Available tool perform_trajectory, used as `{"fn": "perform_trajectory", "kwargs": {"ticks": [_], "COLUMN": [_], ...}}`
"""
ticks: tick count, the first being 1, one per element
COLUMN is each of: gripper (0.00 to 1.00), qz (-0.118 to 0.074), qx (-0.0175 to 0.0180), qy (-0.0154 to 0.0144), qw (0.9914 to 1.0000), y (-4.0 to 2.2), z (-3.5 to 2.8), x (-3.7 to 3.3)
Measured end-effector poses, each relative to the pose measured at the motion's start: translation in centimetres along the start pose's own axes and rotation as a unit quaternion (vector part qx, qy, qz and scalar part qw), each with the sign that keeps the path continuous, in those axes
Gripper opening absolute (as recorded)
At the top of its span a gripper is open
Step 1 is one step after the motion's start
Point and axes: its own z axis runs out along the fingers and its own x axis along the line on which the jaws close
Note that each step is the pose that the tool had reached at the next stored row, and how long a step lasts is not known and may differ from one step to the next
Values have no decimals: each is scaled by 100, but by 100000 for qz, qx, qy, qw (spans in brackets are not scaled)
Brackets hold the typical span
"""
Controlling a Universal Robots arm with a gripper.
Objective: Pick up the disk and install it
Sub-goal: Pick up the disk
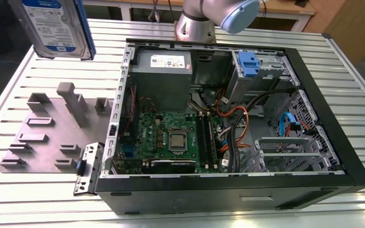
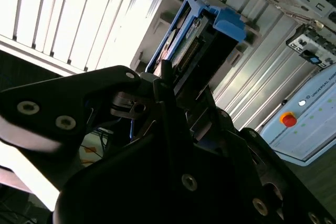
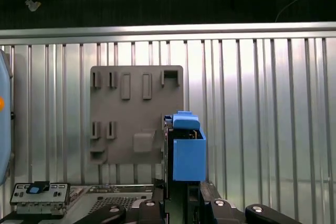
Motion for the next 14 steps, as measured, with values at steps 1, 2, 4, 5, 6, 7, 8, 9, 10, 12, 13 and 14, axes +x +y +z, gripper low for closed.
{"fn": "perform_trajectory", "kwargs": {"ticks": [1, 2, 4, 5, 6, 7, 8, 9, 10, 12, 13, 14], "gripper": [35, 35, 35, 35, 35, 35, 35, 35, 35, 35, 35, 35], "qz": [-3, -2, 6, 2, -1, -3, 1, 6, 4, -5, -4, 5], "qx": [-1, 6, 6, 2, 0, 6, 6, 6, -3, 6, 9, 8], "qy": [1, -4, -6, -1, -1, -4, -6, -6, 0, -6, -8, -7], "qw": [100000, 100000, 100000, 100000, 100000, 100000, 100000, 100000, 100000, 100000, 100000, 100000], "y": [-43, -86, -171, -216, -259, -302, -347, -392, -437, -531, -576, -620], "z": [-1, -1, -2, -4, -4, -4, -5, -5, -7, -7, -7, -7], "x": [-2, -3, -7, -9, -10, -12, -14, -15, -17, -21, -22, -24]}}
